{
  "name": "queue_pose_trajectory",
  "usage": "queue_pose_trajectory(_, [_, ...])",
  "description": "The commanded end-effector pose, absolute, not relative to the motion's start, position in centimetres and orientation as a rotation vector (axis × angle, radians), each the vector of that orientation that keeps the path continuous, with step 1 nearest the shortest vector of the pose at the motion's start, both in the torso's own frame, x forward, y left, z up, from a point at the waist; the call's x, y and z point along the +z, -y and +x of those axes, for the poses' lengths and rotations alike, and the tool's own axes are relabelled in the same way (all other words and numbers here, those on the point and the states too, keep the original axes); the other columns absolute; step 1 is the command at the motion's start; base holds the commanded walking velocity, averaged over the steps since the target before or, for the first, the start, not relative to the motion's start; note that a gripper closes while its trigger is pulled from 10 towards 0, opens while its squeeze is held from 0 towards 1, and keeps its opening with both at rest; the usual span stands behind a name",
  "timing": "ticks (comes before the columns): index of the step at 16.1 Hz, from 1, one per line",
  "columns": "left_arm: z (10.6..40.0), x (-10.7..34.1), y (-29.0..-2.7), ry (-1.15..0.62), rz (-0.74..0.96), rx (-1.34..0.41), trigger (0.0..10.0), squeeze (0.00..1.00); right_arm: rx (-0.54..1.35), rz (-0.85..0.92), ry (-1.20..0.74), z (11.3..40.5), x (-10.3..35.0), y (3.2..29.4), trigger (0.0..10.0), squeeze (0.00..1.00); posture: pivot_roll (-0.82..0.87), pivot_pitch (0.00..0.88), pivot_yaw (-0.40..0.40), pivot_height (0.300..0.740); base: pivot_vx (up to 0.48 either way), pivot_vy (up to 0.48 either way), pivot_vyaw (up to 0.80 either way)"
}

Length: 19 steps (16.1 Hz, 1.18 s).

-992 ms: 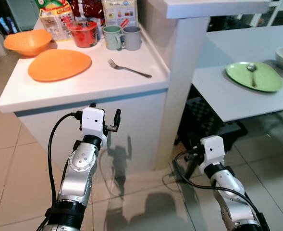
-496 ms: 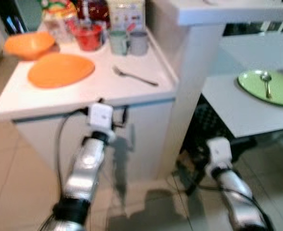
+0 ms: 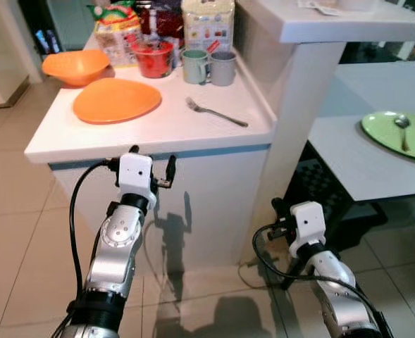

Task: Setting the table

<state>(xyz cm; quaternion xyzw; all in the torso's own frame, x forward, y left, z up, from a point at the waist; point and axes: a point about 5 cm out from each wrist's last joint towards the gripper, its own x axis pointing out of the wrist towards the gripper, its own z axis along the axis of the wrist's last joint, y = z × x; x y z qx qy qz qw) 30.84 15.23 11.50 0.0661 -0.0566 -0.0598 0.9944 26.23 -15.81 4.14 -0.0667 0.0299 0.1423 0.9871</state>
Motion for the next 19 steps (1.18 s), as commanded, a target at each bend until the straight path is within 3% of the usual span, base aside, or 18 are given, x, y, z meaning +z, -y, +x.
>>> queue_pose_trajectory(1, [31.09, 11.79, -14.98, 0.121, 0.145, -0.127, 10.0, 0.0, 0.281, -0.147, -0.056, 26.29, 4.22, 16.06, 10.0, 0.0, 0.02, 0.0, 0.013, 0.74, 0.48, 0.0, 0.0])
queue_pose_trajectory(19, [31.08, 11.61, -14.86, 0.114, 0.139, -0.129, 10.0, 0.0, 0.277, -0.148, -0.074, 25.91, 3.87, 16.23, 10.0, 0.0, 0.02, 0.0, 0.015, 0.74, 0.477, 0.0, 0.0])
